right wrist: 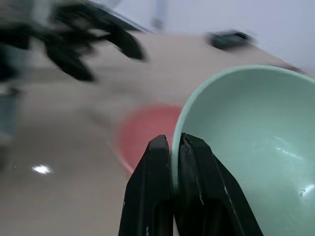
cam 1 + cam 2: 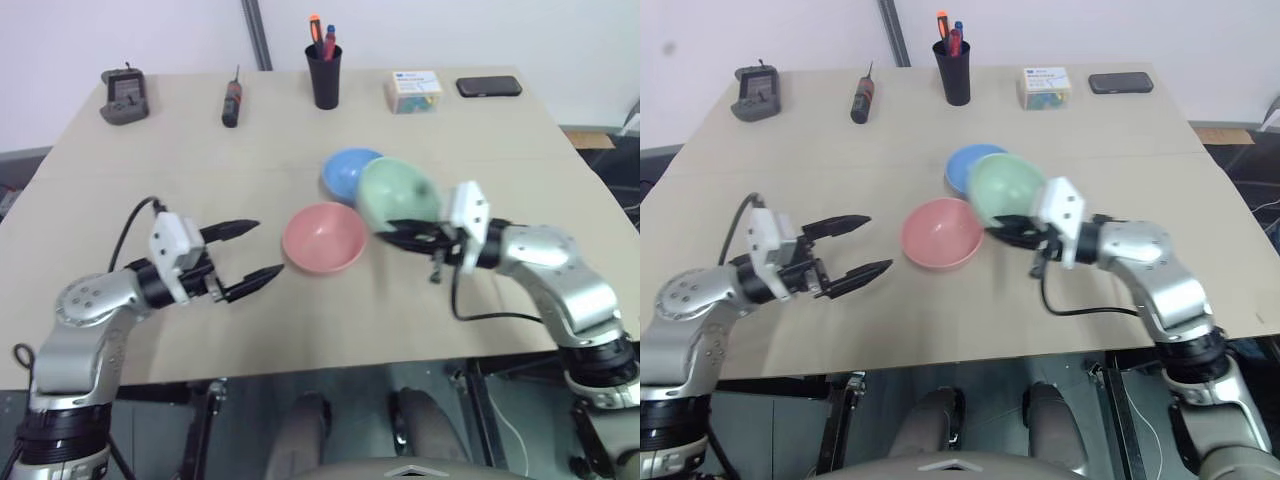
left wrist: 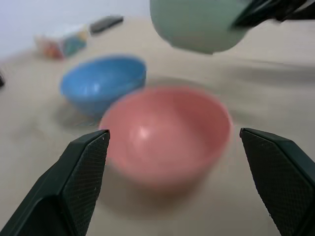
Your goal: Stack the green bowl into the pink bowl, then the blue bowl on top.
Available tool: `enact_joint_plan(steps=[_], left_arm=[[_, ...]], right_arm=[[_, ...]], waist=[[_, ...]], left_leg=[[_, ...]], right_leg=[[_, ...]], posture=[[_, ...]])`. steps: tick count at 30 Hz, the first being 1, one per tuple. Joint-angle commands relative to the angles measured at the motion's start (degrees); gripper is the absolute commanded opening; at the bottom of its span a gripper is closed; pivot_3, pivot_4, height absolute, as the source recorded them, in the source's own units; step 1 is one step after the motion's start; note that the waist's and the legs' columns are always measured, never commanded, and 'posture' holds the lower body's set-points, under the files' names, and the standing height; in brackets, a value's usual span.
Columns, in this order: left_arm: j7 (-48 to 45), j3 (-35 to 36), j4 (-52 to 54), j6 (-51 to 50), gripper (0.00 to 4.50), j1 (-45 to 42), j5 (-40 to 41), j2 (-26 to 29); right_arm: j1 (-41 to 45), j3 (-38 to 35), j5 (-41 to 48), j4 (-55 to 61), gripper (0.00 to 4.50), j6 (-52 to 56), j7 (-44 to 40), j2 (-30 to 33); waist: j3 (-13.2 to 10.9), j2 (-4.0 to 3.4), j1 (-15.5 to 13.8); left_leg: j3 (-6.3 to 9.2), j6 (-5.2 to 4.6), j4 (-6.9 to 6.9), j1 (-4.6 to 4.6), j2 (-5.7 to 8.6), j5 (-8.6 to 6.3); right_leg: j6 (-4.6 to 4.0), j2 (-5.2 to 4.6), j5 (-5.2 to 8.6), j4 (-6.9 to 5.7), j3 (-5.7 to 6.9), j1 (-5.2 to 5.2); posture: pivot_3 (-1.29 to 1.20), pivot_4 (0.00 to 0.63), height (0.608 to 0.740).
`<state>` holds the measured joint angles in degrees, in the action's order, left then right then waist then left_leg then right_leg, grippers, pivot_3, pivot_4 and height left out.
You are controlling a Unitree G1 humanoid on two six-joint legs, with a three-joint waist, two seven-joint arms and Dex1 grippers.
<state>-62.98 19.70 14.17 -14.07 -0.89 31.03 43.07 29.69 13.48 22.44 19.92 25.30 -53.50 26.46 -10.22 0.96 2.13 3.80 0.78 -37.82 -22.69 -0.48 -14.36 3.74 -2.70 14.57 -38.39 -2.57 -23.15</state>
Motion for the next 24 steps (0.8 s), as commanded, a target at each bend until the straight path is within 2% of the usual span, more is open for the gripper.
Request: enact_joint_plan(steps=[1, 3, 5, 6, 7, 8, 12, 14, 19, 24], left_arm=[[-2.7, 4.7, 0.7, 0.7, 4.50, 2.1, 3.4, 1.9], [-3.0, 5.5, 1.2, 0.3, 4.50, 3.0, 4.3, 2.1], [-3.7, 6.3, 1.8, -0.1, 4.50, 4.5, 5.3, 2.4], [-4.2, 6.7, 2.4, -0.5, 4.50, 5.6, 6.0, 2.6], [-4.5, 7.1, 3.4, -1.0, 4.50, 6.6, 6.6, 2.7], [-4.8, 7.5, 4.4, -1.5, 4.50, 7.6, 7.3, 2.9], [-4.8, 9.2, 6.9, -2.0, 4.50, 10.8, 8.8, 3.1], [-4.4, 9.8, 7.7, -1.9, 4.50, 12.0, 9.1, 2.8], [-3.1, 9.4, 9.0, -1.5, 4.50, 13.0, 9.3, 1.9], [-1.7, 8.5, 9.2, -1.4, 4.50, 11.7, 9.3, 1.5]], right_arm=[[4.6, 4.9, -1.1, -1.1, 0.15, 0.5, -0.7, -3.4], [5.8, 7.0, -2.4, -3.5, 0.15, -0.1, -1.8, -4.2], [7.8, 8.4, -3.6, -8.2, 0.79, -1.0, -2.3, -6.0], [8.6, 8.9, -4.2, -10.9, 0.98, -1.7, -2.4, -7.1], [9.3, 9.7, -6.4, -13.2, 1.57, -4.0, -2.3, -7.1], [9.6, 9.3, -6.9, -14.3, 1.57, -4.9, -2.0, -7.5], [9.7, 2.4, -4.5, -12.5, 2.97, -6.1, 1.1, -8.6], [9.6, -1.7, -1.6, -10.2, 3.75, -5.3, 0.3, -6.8], [11.6, -6.1, -5.3, -16.5, 3.75, -11.7, -0.3, -1.4], [18.4, -1.1, -19.3, -41.1, 3.75, -34.4, -0.6, 2.2]], waist=[[0.0, 0.00, -0.2], [0.0, 0.05, -0.5], [0.1, 0.09, -0.5], [0.1, 0.10, -0.4], [0.1, 0.09, -0.4], [0.1, 0.09, -0.1], [0.1, 0.09, 0.2], [0.1, 0.09, 0.1], [0.1, 0.09, 0.1], [0.1, 0.09, 0.4]], left_leg=[[0.00, 0.00, -0.01, -0.01, 0.01, 0.00], [0.05, 0.00, -0.02, -0.01, 0.06, 0.00], [0.10, 0.00, -0.02, -0.02, 0.09, 0.00], [0.08, 0.01, -0.01, -0.02, 0.09, 0.00], [0.07, 0.01, -0.01, -0.02, 0.08, 0.00], [0.11, 0.01, 0.02, -0.06, 0.08, 0.00], [0.03, 0.01, 0.19, -0.06, 0.05, 0.00], [0.00, 0.02, 0.28, -0.10, 0.05, 0.01], [-0.07, 0.01, 0.32, -0.11, 0.08, 0.00], [-0.22, 0.01, 0.40, -0.01, 0.04, 0.01]], right_leg=[[0.00, -0.01, 0.00, 0.01, 0.00, 0.00], [0.00, -0.06, 0.00, 0.03, 0.04, 0.02], [0.00, -0.08, 0.00, 0.11, 0.09, 0.06], [0.00, -0.08, 0.00, 0.12, 0.07, 0.06], [0.00, -0.08, 0.00, 0.12, 0.07, 0.05], [0.00, -0.07, 0.00, 0.11, 0.10, 0.01], [-0.01, -0.07, 0.00, 0.11, 0.05, -0.10], [-0.01, -0.07, 0.00, 0.10, 0.01, -0.19], [-0.01, -0.11, 0.00, 0.21, -0.01, -0.18], [-0.01, -0.06, 0.00, 0.20, -0.09, -0.20]], posture=[[0.00, 0.150, 0.740], [0.00, 0.150, 0.740], [0.00, 0.150, 0.740], [0.00, 0.150, 0.740], [0.00, 0.150, 0.740], [0.00, 0.150, 0.740], [0.00, 0.150, 0.740], [0.00, 0.150, 0.740], [0.00, 0.150, 0.740], [0.00, 0.150, 0.740]])
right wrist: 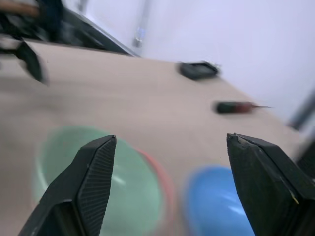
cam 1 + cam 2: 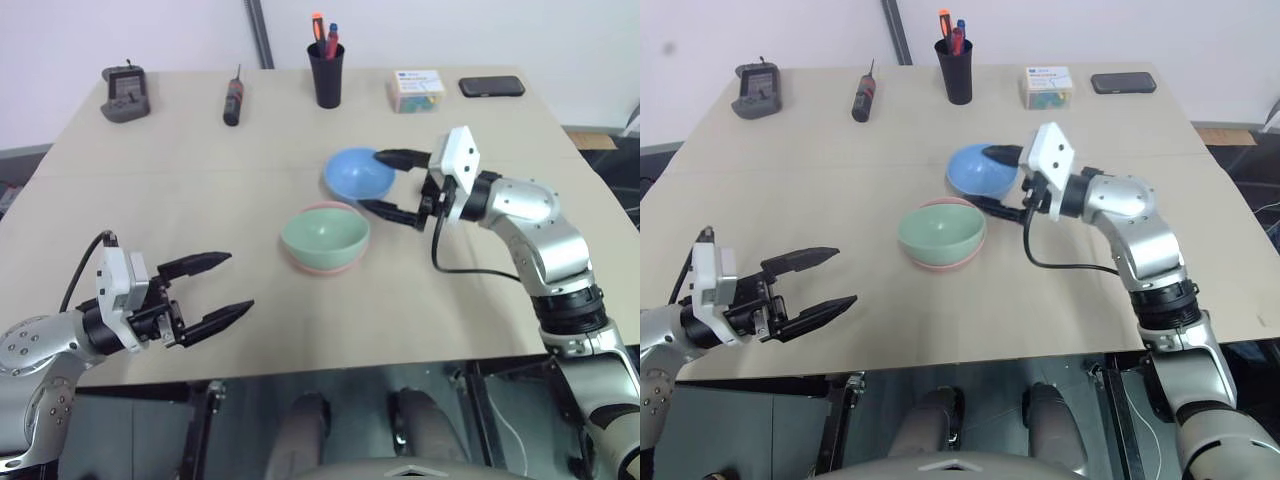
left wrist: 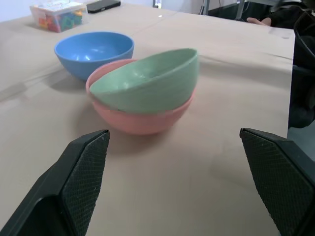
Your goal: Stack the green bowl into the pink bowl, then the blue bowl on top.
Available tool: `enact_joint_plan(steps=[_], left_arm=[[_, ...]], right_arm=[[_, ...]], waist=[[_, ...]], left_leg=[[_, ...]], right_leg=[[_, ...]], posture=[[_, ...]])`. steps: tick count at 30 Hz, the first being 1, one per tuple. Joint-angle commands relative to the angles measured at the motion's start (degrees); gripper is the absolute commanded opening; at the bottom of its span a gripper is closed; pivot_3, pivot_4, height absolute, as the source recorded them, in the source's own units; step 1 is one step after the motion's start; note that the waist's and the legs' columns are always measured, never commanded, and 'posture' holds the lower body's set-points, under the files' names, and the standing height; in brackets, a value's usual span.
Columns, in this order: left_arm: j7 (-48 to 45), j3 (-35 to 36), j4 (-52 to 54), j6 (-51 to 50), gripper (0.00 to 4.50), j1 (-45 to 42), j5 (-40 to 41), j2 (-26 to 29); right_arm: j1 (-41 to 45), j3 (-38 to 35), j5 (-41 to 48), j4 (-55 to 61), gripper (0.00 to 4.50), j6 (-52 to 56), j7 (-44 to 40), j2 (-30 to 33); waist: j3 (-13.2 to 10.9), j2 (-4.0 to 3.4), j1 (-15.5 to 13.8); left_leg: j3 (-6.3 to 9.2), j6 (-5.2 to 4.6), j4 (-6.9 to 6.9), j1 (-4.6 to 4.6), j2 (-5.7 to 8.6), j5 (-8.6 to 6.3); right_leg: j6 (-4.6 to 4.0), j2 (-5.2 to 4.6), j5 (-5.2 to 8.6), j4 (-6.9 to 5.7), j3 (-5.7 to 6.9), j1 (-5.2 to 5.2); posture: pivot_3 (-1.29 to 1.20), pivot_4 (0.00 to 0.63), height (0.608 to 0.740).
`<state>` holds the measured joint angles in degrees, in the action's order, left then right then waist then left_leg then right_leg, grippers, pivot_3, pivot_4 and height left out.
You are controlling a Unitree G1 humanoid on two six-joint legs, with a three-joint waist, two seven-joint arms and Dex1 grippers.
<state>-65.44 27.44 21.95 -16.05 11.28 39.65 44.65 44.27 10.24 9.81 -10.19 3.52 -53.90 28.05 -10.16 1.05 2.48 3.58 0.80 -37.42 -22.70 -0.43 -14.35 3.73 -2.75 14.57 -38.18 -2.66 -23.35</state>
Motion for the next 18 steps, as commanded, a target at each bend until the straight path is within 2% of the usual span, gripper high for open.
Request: enact_joint_plan(steps=[1, 7, 13, 15, 18], left_arm=[[0.9, 0.8, 1.4, 0.7, 4.50, -0.5, 0.6, -0.1], [3.2, 2.0, 3.1, 1.4, 4.50, 1.1, -0.4, -0.8], [5.2, 4.2, 5.7, 1.8, 4.50, 4.5, -0.5, -1.6], [5.6, 4.7, 6.4, 2.0, 4.50, 5.4, -0.4, -1.7], [6.3, 5.7, 7.4, 1.9, 4.50, 6.8, 0.1, -2.1]], right_arm=[[5.4, 3.2, -8.7, -16.0, 3.75, -17.0, -0.1, 0.3], [15.0, 9.3, -19.8, -38.2, 3.75, -33.9, 4.7, -5.0], [21.2, 12.3, -27.0, -52.0, 3.75, -41.7, 11.2, -9.1], [22.2, 12.6, -28.3, -54.5, 3.22, -42.6, 12.5, -9.8], [23.0, 12.8, -29.8, -57.1, 2.10, -43.6, 13.6, -10.4]], waist=[[0.0, 0.00, 0.1], [0.0, -0.02, 1.1], [0.0, -0.01, 1.3], [0.0, -0.01, 1.2], [0.0, -0.02, 1.4]], left_leg=[[-0.05, 0.00, 0.01, 0.03, 0.00, 0.00], [-0.19, 0.01, 0.13, -0.04, -0.03, 0.00], [-0.16, 0.02, 0.22, -0.09, -0.01, 0.00], [-0.13, 0.02, 0.22, -0.09, -0.01, 0.00], [-0.15, 0.02, 0.22, -0.07, 0.00, 0.00]], right_leg=[[0.00, 0.00, 0.00, 0.00, -0.04, 0.00], [-0.01, 0.03, -0.01, 0.05, -0.22, -0.12], [-0.01, -0.01, -0.01, 0.20, -0.23, -0.12], [-0.02, -0.01, -0.01, 0.19, -0.21, -0.11], [-0.02, -0.01, -0.01, 0.17, -0.23, -0.11]], posture=[[0.00, 0.150, 0.740], [0.00, 0.150, 0.740], [0.00, 0.150, 0.740], [0.00, 0.150, 0.740], [0.00, 0.150, 0.740]])
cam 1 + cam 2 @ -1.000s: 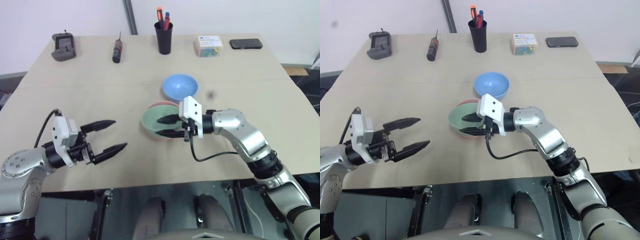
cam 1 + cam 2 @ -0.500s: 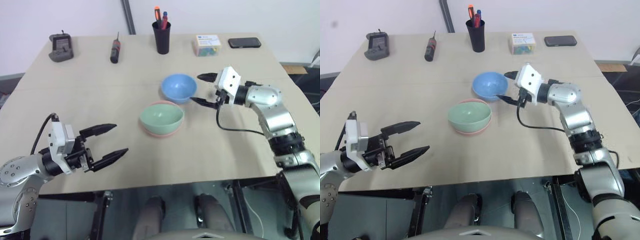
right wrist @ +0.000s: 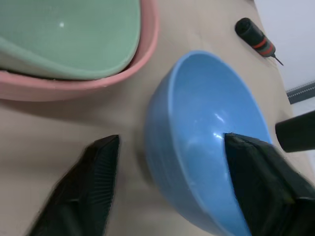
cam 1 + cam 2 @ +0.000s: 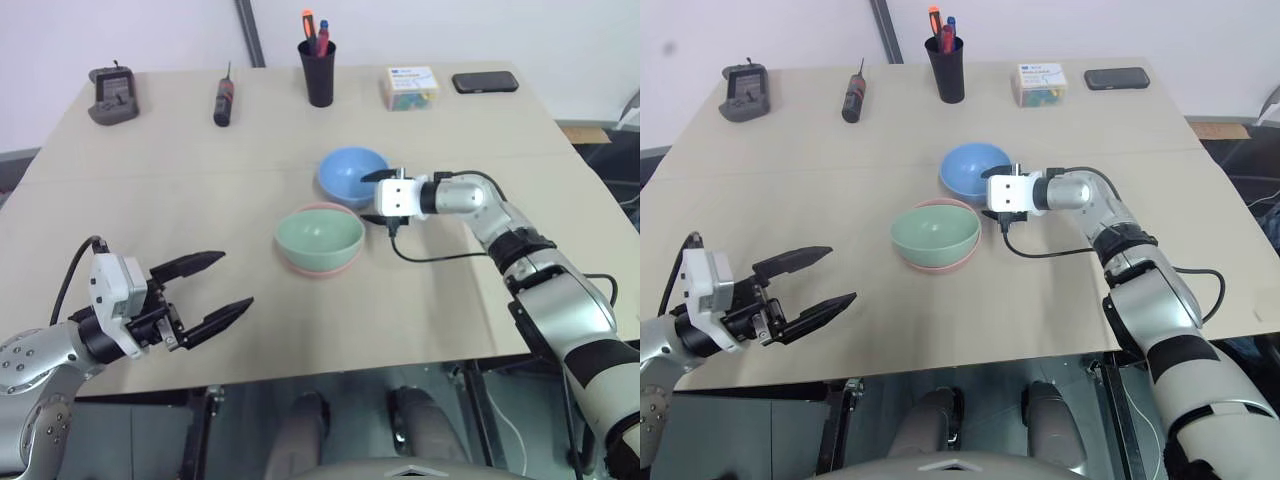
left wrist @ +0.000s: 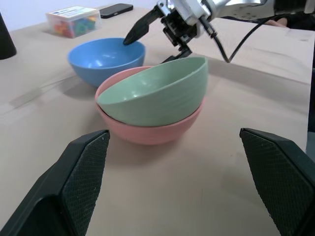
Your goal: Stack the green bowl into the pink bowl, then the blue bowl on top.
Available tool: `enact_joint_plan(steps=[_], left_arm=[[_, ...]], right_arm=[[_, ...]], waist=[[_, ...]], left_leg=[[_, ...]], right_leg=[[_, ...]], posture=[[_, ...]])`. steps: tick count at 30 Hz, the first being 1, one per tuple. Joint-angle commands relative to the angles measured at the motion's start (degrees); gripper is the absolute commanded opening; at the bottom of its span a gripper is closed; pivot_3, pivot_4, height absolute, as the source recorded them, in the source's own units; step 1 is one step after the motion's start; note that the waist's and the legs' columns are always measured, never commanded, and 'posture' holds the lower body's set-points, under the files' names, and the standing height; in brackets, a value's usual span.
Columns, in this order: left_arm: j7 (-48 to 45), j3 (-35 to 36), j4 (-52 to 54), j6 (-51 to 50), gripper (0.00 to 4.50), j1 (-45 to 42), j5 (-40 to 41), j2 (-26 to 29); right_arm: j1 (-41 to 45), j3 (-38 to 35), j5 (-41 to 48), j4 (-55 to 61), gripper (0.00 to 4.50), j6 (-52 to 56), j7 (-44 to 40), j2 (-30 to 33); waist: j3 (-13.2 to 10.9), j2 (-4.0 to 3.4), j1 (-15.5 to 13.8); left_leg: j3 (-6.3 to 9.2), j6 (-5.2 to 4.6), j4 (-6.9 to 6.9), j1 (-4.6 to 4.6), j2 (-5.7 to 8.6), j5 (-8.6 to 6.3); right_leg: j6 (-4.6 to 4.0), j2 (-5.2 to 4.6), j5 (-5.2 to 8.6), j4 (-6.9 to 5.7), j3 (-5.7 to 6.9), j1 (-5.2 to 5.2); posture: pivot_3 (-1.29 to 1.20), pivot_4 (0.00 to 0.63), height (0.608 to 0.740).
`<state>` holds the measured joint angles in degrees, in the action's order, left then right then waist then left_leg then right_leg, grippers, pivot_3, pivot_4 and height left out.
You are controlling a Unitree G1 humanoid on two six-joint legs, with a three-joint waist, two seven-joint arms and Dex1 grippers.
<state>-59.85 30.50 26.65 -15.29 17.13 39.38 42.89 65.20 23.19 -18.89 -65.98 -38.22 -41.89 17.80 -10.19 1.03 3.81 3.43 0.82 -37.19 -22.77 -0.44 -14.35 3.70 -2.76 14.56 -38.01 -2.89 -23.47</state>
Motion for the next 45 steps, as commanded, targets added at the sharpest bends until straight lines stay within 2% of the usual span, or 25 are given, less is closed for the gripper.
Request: enact_joint_plan(steps=[1, 5, 6, 7, 11, 13, 15, 17, 20, 22, 25, 28, 31, 38, 45], left_arm=[[0.9, 2.8, 2.9, 1.1, 4.50, 1.3, 0.4, -0.4], [1.6, 2.7, 3.5, 1.0, 4.50, 1.6, 0.4, -0.6], [1.9, 2.4, 3.6, 1.1, 4.50, 1.5, 0.3, -0.7], [2.1, 2.1, 3.6, 1.1, 4.50, 1.3, 0.1, -0.8], [2.8, 0.9, 3.0, 1.5, 4.50, 0.4, -0.5, -1.1], [3.2, 0.2, 2.0, 2.3, 4.50, -0.2, -1.2, -1.4], [3.3, -0.4, 1.3, 2.9, 4.50, -0.7, -1.9, -1.8], [3.1, -0.8, 0.7, 3.1, 4.50, -1.0, -2.4, -2.0], [2.9, -1.4, -0.4, 3.9, 4.50, -1.6, -3.2, -2.3], [2.7, -1.9, -1.3, 4.2, 4.50, -2.3, -3.5, -2.2], [2.4, -2.6, -2.1, 4.6, 4.50, -3.3, -3.9, -2.2], [2.4, -3.1, -2.5, 4.8, 4.50, -4.0, -4.2, -2.2], [2.3, -3.1, -2.7, 4.9, 4.50, -4.2, -4.2, -2.1], [2.6, -2.6, -1.4, 4.8, 4.50, -3.1, -3.9, -2.2], [3.2, -1.7, -0.2, 5.2, 4.50, -0.8, -3.6, -2.6]], right_arm=[[2.2, -0.1, -1.5, -1.9, 1.67, -2.1, 1.7, -0.2], [2.6, -0.2, -2.5, -2.9, 0.69, -2.6, 2.1, -0.2], [2.6, -0.3, -2.7, -3.0, 0.15, -2.8, 2.1, -0.3], [2.7, -0.4, -3.0, -3.0, 0.01, -3.1, 2.2, -0.2], [2.8, -1.0, -2.9, -2.0, 0.01, -4.9, 1.3, 1.1], [2.6, -3.2, 0.5, -0.2, 0.01, -5.5, -2.4, 1.8], [1.3, -6.7, 7.9, 4.4, 0.01, -3.7, -10.4, 2.1], [-1.3, -9.2, 16.8, 14.3, 0.01, 1.8, -20.2, 3.2], [-6.8, -10.6, 29.2, 35.7, 0.01, 18.1, -29.5, 6.3], [-10.8, -10.2, 36.7, 51.5, 0.01, 30.4, -33.3, 9.5], [-15.1, -9.0, 41.6, 65.1, 0.01, 41.0, -34.7, 12.4], [-18.0, -8.0, 43.1, 72.3, 0.01, 47.5, -33.6, 13.3], [-20.6, -6.1, 41.2, 74.8, 0.01, 49.1, -32.3, 12.3], [-21.1, -1.6, 30.8, 68.3, 0.01, 43.5, -28.7, 9.2], [-19.8, -2.1, 30.2, 67.7, 0.01, 42.5, -29.9, 7.9]], waist=[[0.0, 0.00, 0.0], [0.0, -0.01, 0.1], [0.0, -0.01, 0.1], [0.0, -0.01, 0.1], [0.0, -0.02, 0.1], [0.0, -0.02, 0.1], [-0.1, -0.07, 0.0], [-0.1, -0.07, 0.0], [-0.1, -0.08, -0.2], [-0.1, -0.09, -0.5], [-0.1, -0.14, -1.3], [-0.1, -0.12, -1.4], [-0.1, -0.11, -1.4], [-0.1, -0.10, -1.4], [-0.1, -0.10, -1.5]], left_leg=[[0.01, 0.00, 0.00, 0.01, 0.00, 0.00], [0.01, 0.00, 0.00, 0.01, 0.00, 0.00], [0.01, 0.00, 0.00, 0.01, 0.00, 0.00], [0.01, 0.00, 0.00, 0.01, 0.00, 0.00], [0.01, 0.00, 0.00, 0.02, 0.00, 0.00], [0.00, 0.00, 0.00, 0.02, 0.01, 0.00], [0.00, 0.00, 0.00, 0.01, 0.01, 0.00], [0.01, -0.01, 0.00, 0.00, 0.00, 0.00], [0.13, -0.01, 0.01, 0.00, -0.08, -0.01], [0.26, -0.01, 0.02, -0.03, -0.11, -0.01], [0.35, -0.02, 0.01, -0.04, -0.12, -0.01], [0.28, -0.02, -0.02, 0.01, -0.07, -0.01], [0.17, -0.02, -0.06, 0.02, -0.06, -0.01], [0.13, -0.01, -0.11, 0.00, -0.04, -0.01], [0.15, -0.01, -0.10, -0.04, -0.03, -0.01]], right_leg=[[0.00, 0.00, 0.00, -0.01, 0.00, 0.00], [0.00, 0.01, 0.00, -0.01, 0.01, 0.00], [0.00, 0.01, 0.00, -0.02, 0.00, 0.00], [0.00, 0.01, 0.00, -0.02, 0.00, 0.00], [0.00, 0.01, 0.00, -0.02, 0.00, 0.00], [0.00, 0.01, 0.00, -0.02, -0.01, 0.00], [0.00, 0.01, 0.00, -0.01, -0.01, 0.00], [0.01, 0.01, 0.00, 0.00, 0.00, 0.00], [0.01, 0.00, 0.00, -0.01, 0.03, 0.01], [0.00, -0.01, 0.00, 0.00, 0.07, 0.01], [0.01, -0.05, 0.00, 0.02, 0.08, 0.01], [0.01, -0.03, -0.01, -0.02, 0.09, 0.02], [0.01, -0.02, -0.01, -0.04, 0.18, 0.05], [-0.01, -0.01, -0.02, -0.06, 0.20, 0.04], [-0.01, -0.03, -0.02, -0.01, 0.20, 0.04]], posture=[[0.00, 0.150, 0.740], [0.00, 0.150, 0.740], [0.00, 0.150, 0.740], [0.00, 0.150, 0.740], [0.00, 0.150, 0.740], [0.00, 0.150, 0.740], [0.00, 0.150, 0.740], [0.00, 0.150, 0.740], [0.00, 0.150, 0.740], [0.00, 0.150, 0.740], [0.00, 0.150, 0.740], [0.00, 0.150, 0.740], [0.00, 0.150, 0.740], [0.00, 0.150, 0.740], [0.00, 0.150, 0.740]])
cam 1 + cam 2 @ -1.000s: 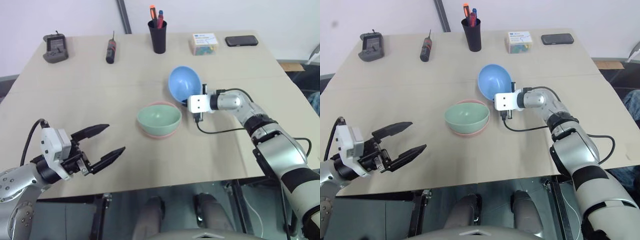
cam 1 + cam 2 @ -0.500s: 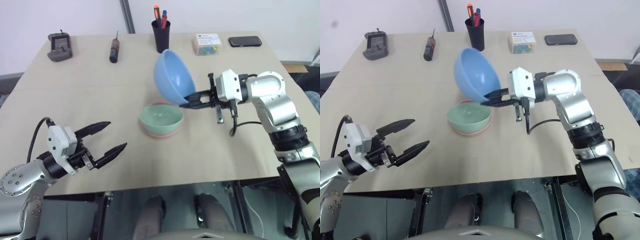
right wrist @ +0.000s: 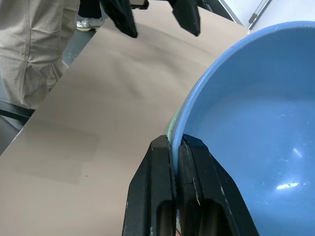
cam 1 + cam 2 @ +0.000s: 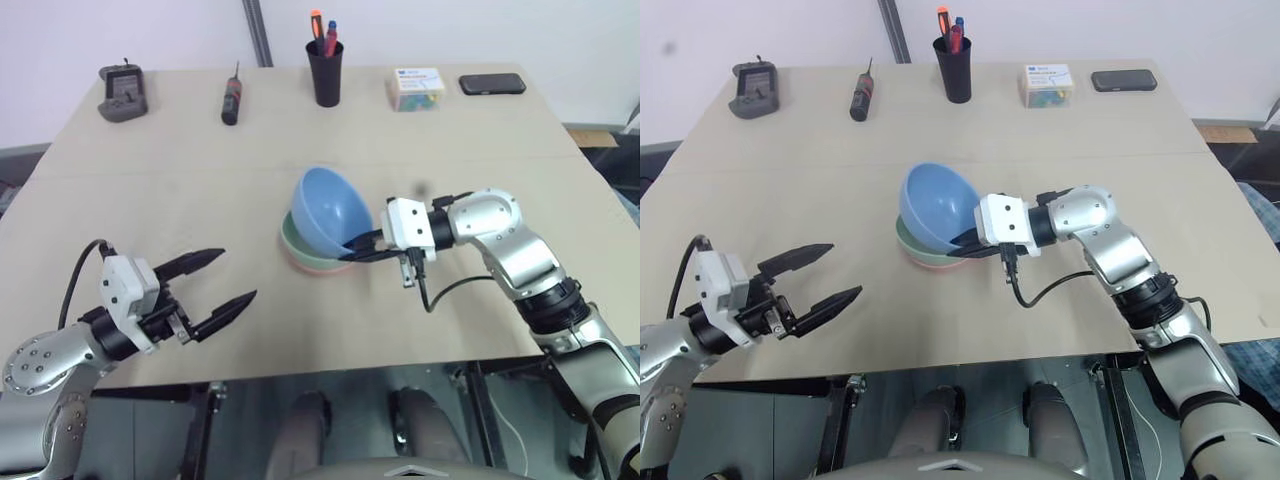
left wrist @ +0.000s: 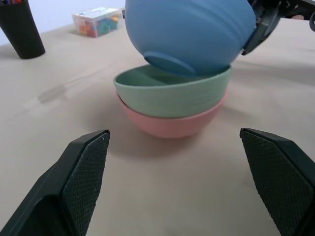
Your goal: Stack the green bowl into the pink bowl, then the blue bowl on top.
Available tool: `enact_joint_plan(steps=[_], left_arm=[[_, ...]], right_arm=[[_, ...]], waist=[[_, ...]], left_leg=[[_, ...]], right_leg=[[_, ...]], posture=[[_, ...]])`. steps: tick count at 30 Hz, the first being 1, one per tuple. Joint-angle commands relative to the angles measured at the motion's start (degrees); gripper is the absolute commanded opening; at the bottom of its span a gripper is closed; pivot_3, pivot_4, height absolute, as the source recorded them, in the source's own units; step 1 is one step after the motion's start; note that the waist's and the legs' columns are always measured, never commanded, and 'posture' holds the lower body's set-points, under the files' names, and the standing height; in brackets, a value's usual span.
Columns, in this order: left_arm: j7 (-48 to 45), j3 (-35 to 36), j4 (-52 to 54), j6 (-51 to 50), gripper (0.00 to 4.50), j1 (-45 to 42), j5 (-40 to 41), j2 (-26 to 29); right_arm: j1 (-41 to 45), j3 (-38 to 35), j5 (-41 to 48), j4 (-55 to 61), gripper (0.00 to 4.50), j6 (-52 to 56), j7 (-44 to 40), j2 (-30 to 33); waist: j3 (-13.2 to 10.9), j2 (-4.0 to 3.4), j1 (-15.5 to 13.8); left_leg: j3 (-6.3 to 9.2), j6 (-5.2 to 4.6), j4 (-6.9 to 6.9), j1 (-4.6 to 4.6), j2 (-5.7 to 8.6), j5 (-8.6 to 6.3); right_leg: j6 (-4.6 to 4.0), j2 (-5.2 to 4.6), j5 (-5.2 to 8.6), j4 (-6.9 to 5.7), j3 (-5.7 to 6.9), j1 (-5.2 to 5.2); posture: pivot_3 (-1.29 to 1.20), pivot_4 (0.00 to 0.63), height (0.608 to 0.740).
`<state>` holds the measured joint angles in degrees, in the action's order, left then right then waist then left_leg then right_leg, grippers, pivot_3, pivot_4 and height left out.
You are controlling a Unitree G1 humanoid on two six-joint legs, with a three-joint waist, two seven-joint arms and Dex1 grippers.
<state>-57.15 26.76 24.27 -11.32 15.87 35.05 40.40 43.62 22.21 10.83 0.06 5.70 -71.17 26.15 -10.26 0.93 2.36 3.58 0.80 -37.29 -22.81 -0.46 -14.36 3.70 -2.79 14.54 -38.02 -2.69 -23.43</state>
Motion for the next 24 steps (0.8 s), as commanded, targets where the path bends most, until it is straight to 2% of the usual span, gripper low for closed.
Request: enact_joint_plan(steps=[1, 4, 5, 6, 10, 14, 19, 24], left_arm=[[0.5, 2.0, 2.3, 1.3, 4.50, 0.5, 0.7, -0.2], [0.8, 1.9, 2.5, 1.4, 4.50, 0.7, 0.6, -0.3], [0.9, 1.9, 2.4, 1.4, 4.50, 0.7, 0.6, -0.3], [0.9, 1.9, 2.4, 1.5, 4.50, 0.7, 0.6, -0.3], [1.3, 1.7, 2.8, 1.4, 4.50, 0.7, 0.8, -0.3], [1.4, 1.8, 3.2, 1.1, 4.50, 0.6, 0.9, 0.1], [0.3, 2.2, 3.3, -0.1, 4.50, 1.0, 1.7, 1.2], [1.8, 2.9, 1.3, -0.4, 4.50, -0.7, 0.2, 2.1]], right_arm=[[2.3, -0.5, 0.0, 1.3, 0.01, -0.9, -1.4, 0.0], [3.0, 0.1, 0.2, 0.7, 0.01, 0.9, -3.3, 0.1], [3.2, 0.0, 0.4, 0.7, 0.68, 1.4, -3.3, -0.2], [3.3, -0.2, 0.6, 0.6, 0.90, 1.7, -3.3, -0.5], [3.9, -1.5, 0.4, 0.9, 2.74, 2.3, -1.9, -1.2], [2.5, -9.3, 5.7, 4.4, 4.49, 7.1, 3.8, -1.5], [-4.6, -16.6, 10.4, 11.7, 4.49, 14.9, 6.5, 5.1], [-13.0, -23.1, 11.8, 15.7, 4.49, 17.9, 9.7, 11.3]], waist=[[0.0, 0.00, 0.0], [0.0, 0.00, 0.0], [0.0, 0.00, 0.0], [0.0, 0.00, 0.0], [0.0, 0.00, 0.0], [0.0, 0.00, 0.0], [0.0, 0.04, -0.7], [0.0, 0.02, -0.5]], left_leg=[[0.01, 0.00, 0.00, 0.01, -0.01, 0.00], [0.02, 0.00, 0.00, 0.01, -0.01, 0.00], [0.01, 0.00, 0.00, 0.01, -0.01, 0.00], [0.01, 0.00, 0.00, 0.01, -0.01, 0.00], [0.01, 0.00, 0.00, 0.01, -0.01, 0.00], [0.02, 0.00, 0.00, 0.00, -0.01, 0.00], [0.11, 0.00, 0.01, -0.06, 0.04, 0.00], [0.03, -0.01, 0.01, 0.00, 0.03, 0.00]], right_leg=[[0.00, 0.01, 0.00, -0.01, 0.01, 0.00], [0.00, 0.01, 0.00, -0.01, 0.02, 0.01], [0.00, 0.01, 0.00, -0.01, 0.02, 0.01], [0.00, 0.01, 0.00, -0.01, 0.02, 0.01], [0.00, 0.01, 0.00, -0.01, 0.02, 0.00], [0.00, 0.00, 0.00, -0.02, 0.02, 0.01], [-0.01, -0.04, 0.00, 0.09, 0.09, 0.05], [-0.01, -0.01, 0.00, 0.03, 0.05, 0.05]], posture=[[0.00, 0.150, 0.740], [0.00, 0.150, 0.740], [0.00, 0.150, 0.740], [0.00, 0.150, 0.740], [0.00, 0.150, 0.740], [0.00, 0.150, 0.740], [0.00, 0.150, 0.740], [0.00, 0.150, 0.740]])
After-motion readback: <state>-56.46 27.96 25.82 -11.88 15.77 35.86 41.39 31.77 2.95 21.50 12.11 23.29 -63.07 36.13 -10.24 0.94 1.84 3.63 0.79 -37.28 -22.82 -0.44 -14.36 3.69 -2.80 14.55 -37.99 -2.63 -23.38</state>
